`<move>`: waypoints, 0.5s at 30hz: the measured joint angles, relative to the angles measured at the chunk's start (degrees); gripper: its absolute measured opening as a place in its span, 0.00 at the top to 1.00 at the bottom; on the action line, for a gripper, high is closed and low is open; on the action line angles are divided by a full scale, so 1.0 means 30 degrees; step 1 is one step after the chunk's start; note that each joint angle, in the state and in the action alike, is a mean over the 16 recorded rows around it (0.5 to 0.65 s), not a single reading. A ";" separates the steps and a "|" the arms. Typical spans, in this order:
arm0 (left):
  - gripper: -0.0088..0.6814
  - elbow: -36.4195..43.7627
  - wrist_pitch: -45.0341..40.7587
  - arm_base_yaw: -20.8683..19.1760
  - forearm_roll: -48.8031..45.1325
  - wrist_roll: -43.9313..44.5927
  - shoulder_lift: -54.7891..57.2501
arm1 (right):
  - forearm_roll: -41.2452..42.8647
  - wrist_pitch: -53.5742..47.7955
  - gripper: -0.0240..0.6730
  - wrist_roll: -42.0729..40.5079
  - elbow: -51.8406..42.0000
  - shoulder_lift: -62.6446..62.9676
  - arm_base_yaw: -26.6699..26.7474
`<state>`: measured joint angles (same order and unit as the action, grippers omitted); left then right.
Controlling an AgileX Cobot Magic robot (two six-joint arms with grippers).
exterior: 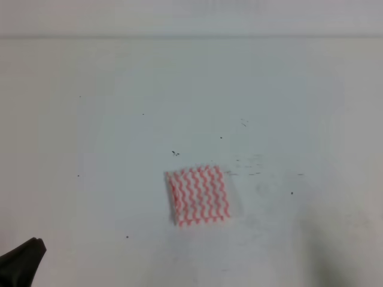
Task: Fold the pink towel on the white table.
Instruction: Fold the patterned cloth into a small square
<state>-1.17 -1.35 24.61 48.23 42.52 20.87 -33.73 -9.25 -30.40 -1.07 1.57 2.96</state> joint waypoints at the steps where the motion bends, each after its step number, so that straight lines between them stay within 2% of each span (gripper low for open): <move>1: 0.99 -0.0003 0.0024 -0.0001 -0.0005 -0.0001 0.0018 | 0.0724 -0.0277 0.99 0.0686 0.0000 0.0000 0.0000; 9: 0.99 0.0000 0.0006 0.0001 0.0000 -0.0003 -0.0018 | 0.5710 -0.2097 0.99 0.5897 0.0027 0.0000 0.0000; 15: 0.99 -0.0003 0.0029 0.0000 -0.0005 -0.0022 0.0000 | 0.5933 -0.2317 0.99 0.6077 0.0027 0.0000 0.0000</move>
<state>-1.17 -1.26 24.61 48.22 42.45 20.87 -15.93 -16.20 -12.16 -0.99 1.57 2.96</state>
